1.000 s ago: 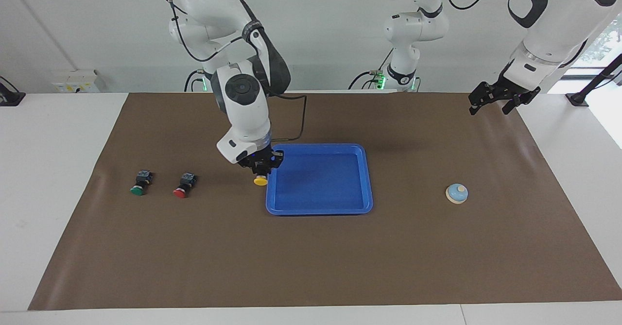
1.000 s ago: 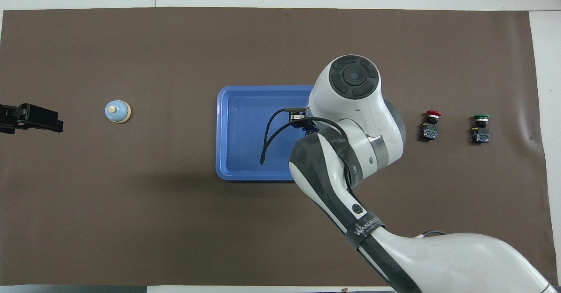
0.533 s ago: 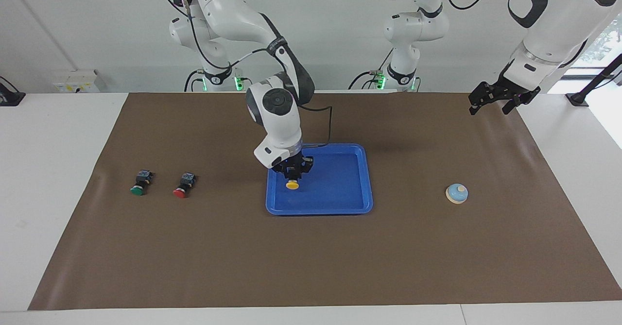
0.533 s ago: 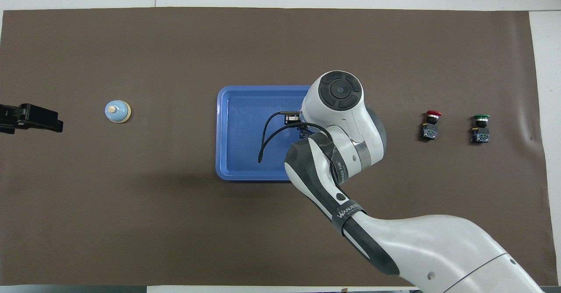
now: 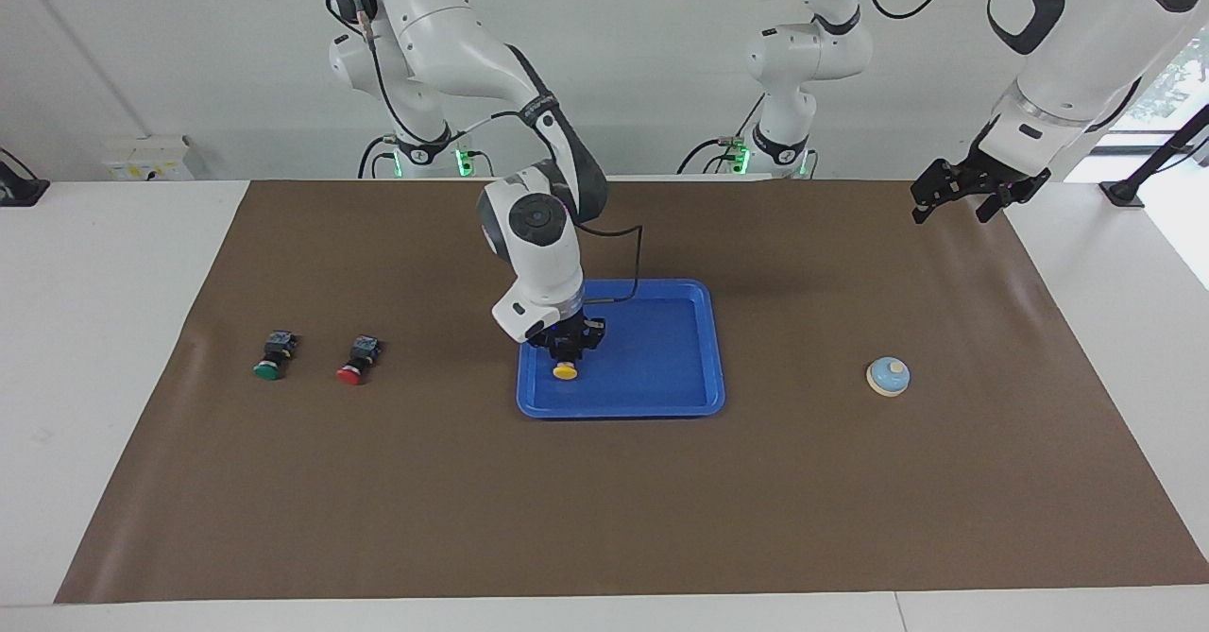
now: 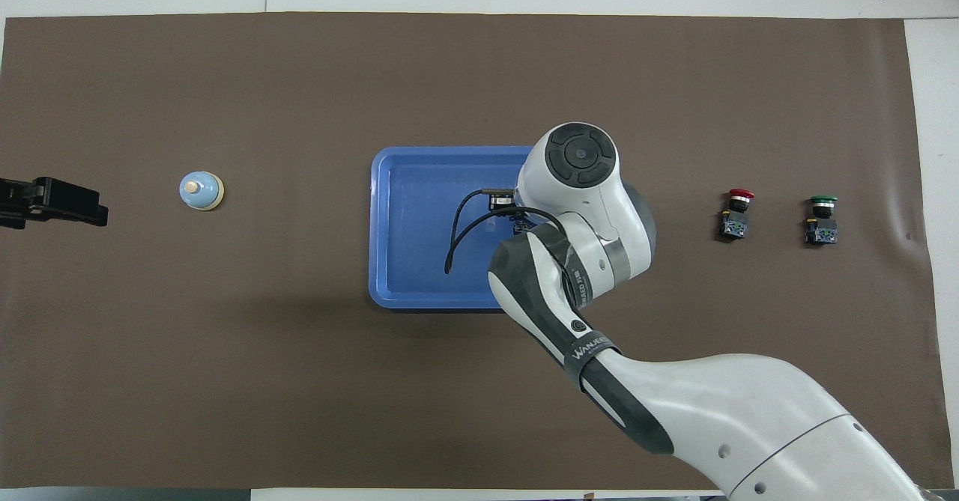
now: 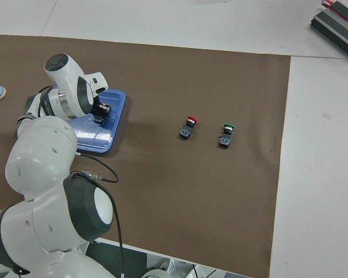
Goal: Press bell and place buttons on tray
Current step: 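Carry the yellow button with the right gripper onto the blue tray, then release the button and move the right gripper to the red button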
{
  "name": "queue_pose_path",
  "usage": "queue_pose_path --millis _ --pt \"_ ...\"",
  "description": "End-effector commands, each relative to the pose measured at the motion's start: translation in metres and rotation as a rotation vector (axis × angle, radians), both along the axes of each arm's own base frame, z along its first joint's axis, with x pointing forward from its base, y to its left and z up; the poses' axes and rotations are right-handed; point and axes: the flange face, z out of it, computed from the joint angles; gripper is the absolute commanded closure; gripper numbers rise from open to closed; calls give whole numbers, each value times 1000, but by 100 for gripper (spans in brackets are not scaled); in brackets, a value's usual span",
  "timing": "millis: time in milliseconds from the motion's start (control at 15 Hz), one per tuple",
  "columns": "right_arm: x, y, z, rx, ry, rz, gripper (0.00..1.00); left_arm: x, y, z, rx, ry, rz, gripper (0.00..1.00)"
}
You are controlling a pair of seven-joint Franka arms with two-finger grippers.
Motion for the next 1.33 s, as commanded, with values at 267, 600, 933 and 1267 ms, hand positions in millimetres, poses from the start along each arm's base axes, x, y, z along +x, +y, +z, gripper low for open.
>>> queue_pose_path --millis 267,600,933,1267 --pt "13 -35 31 -9 22 -64 0 -2 2 3 0 0 5 0" --pt "39 -129 85 -7 1 -145 0 -2 2 3 0 0 5 0" --pt "47 -244 86 -82 43 -163 0 -2 2 3 0 0 5 0" --pt "23 -319 50 -92 50 -165 0 -1 2 2 0 2 5 0"
